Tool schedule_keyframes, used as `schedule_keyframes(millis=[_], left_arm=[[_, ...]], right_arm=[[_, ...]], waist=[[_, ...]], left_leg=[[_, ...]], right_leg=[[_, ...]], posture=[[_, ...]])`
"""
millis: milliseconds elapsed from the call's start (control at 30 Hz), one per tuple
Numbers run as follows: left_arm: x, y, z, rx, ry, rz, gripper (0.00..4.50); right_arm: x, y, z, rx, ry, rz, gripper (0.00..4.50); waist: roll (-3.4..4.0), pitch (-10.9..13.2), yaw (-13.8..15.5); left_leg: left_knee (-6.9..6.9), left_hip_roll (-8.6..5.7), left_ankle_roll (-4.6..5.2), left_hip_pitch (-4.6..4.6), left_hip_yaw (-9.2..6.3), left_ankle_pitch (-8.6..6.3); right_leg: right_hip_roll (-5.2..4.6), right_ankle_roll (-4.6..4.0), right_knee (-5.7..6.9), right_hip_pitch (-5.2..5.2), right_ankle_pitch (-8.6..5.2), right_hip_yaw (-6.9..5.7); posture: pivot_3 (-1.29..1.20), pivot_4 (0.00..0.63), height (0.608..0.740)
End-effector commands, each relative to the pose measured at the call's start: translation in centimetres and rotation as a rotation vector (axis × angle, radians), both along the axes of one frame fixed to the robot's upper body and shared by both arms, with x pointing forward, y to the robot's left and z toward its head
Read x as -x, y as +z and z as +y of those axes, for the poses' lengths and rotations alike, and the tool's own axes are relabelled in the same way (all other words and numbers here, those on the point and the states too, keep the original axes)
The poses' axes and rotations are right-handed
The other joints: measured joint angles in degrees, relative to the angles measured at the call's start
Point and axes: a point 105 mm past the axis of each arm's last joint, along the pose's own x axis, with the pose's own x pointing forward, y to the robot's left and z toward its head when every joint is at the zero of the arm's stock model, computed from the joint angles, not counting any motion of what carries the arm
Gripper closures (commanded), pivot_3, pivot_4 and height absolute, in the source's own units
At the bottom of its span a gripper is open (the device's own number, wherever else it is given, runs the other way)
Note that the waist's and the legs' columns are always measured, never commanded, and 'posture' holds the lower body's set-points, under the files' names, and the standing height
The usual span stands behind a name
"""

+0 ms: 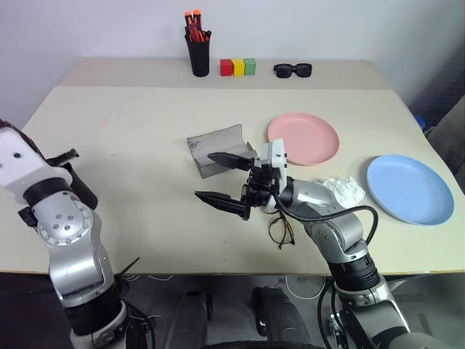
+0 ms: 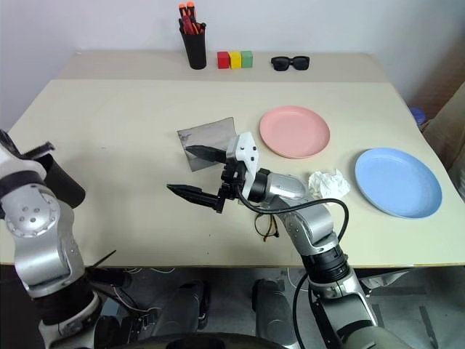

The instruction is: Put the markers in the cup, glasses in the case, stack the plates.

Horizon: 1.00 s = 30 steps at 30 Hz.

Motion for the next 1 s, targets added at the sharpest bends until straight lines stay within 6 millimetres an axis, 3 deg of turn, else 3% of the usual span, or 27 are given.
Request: schedule_keyframes(millis=[33,300,633,667,833,1000], left_arm=[[1.2,-0.2,0.4,0.007,0.037,-0.018,4.48],[1.6,-3.1,0.5,-0.001,0.045,0.066,4.48],[0.9,-4.2,0.9,0.000,0.042,0.085,4.48],[0.8,-4.3,0.9,-0.001,0.043,0.086,3.49],[0.5,-4.5,1.0,0.001,0.052,0.087,1.19],[0.6,-4.1,1.0,0.004,0.049,0.060,1.19]], right_arm=[[0.3,1.2,0.5,-0.029,0.036,-0.050,0.00],[0.4,1.2,0.8,-0.040,0.032,-0.051,0.00],[0.4,1.2,0.5,-0.044,-0.001,-0.055,0.00],[0.4,1.2,0.4,-0.044,-0.003,-0.055,0.00],[0.4,1.2,0.4,-0.045,-0.006,-0.057,0.00],[0.4,1.3,0.4,-0.044,-0.006,-0.058,0.00]], waist=[[-0.01,-0.01,-0.07],[-0.02,-0.01,-0.07],[-0.02,-0.01,-0.10],[-0.02,-0.01,-0.07],[-0.02,-0.01,-0.09],[-0.02,-0.01,-0.09]], left_leg=[[0.00,0.01,0.00,0.00,0.00,0.00],[-0.02,0.03,0.00,0.00,0.01,0.00],[-0.02,0.03,0.01,0.00,0.01,-0.01],[-0.02,0.03,0.01,0.00,0.01,-0.01],[-0.02,0.04,0.01,0.00,0.01,-0.01],[-0.02,0.04,0.01,0.00,0.01,-0.01]], right_leg=[[0.02,0.00,0.00,0.00,0.00,0.00],[0.02,-0.04,-0.03,-0.01,-0.02,0.00],[0.02,-0.19,-0.04,-0.01,-0.11,0.00],[0.02,-0.19,-0.04,-0.01,-0.11,0.00],[0.02,-0.19,-0.04,-0.01,-0.11,0.00],[0.02,-0.19,-0.04,-0.01,-0.11,0.00]], posture=[[0.00,0.150,0.740],[0.00,0.150,0.740],[0.00,0.150,0.740],[0.00,0.150,0.740],[0.00,0.150,0.740],[0.00,0.150,0.740]])
